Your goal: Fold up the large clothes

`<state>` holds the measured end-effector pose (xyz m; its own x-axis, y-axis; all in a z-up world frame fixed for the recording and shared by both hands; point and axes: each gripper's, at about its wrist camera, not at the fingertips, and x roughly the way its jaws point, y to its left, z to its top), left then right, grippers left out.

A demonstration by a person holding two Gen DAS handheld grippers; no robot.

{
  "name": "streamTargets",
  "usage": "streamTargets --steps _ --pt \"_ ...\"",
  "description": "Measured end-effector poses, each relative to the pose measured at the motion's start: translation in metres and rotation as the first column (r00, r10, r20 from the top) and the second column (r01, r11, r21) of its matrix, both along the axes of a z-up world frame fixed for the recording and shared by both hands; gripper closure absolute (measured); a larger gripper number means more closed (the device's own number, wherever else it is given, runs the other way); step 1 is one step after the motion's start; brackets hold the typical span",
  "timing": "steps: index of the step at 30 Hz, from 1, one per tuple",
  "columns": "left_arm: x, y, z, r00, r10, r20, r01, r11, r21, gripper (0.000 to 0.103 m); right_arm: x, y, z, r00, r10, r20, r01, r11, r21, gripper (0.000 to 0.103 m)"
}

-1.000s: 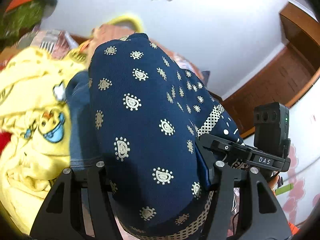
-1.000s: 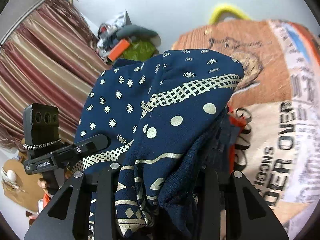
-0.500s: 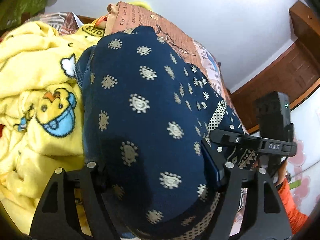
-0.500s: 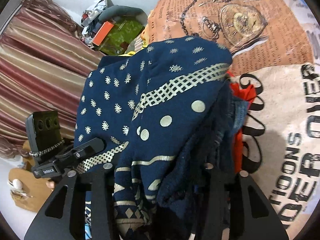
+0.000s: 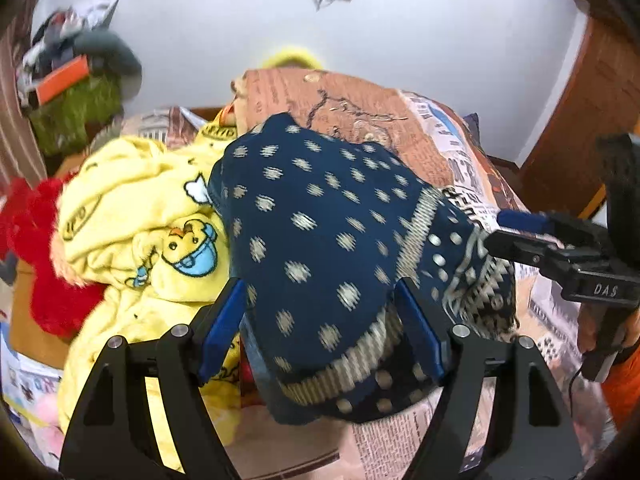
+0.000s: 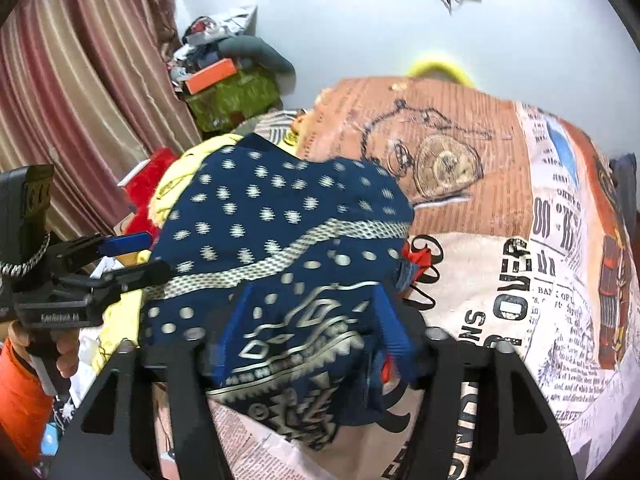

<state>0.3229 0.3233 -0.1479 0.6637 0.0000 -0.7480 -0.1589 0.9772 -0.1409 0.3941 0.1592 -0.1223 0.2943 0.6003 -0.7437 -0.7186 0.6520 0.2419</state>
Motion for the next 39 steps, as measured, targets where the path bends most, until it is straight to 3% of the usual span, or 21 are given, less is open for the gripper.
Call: streamTargets --steps 6,11,19,26,32,39 --pt "-0.010 -0.018 -0.015 1.000 0.002 -0.024 0.000 0.997 0.077 0.020 -0.005 0.014 -0.023 1.000 0.020 0.009 -0.020 0.998 -0.065 0.033" --pt "-0.021 -0.011 -0.020 0.999 0.025 -0.021 -0.024 0.998 0.054 0.017 -0.002 -0.002 -0.044 1.000 -0.001 0.018 0.004 0.990 -0.143 0.033" --pt "-0.038 -0.007 -0.015 0.996 0.081 -0.048 -0.078 0.995 0.056 0.017 -0.004 -0.041 -0.031 0.996 -0.092 -0.008 0.091 0.991 -0.101 0.033" --pt "-0.065 -0.035 0.025 0.997 0.079 0.014 -0.080 0.988 0.135 0.018 -0.037 -0.055 0.021 0.995 -0.091 0.047 0.092 0.996 -0.007 0.033" --pt "-0.104 -0.071 0.086 0.985 0.059 0.162 -0.093 0.972 0.216 0.017 -0.079 -0.067 0.084 0.981 -0.084 0.174 0.068 0.993 0.096 0.033" --pt "-0.167 -0.109 0.158 0.915 0.063 0.398 -0.164 0.960 0.226 0.017 -0.147 -0.091 0.156 0.922 -0.116 0.370 0.024 0.970 0.242 0.033"
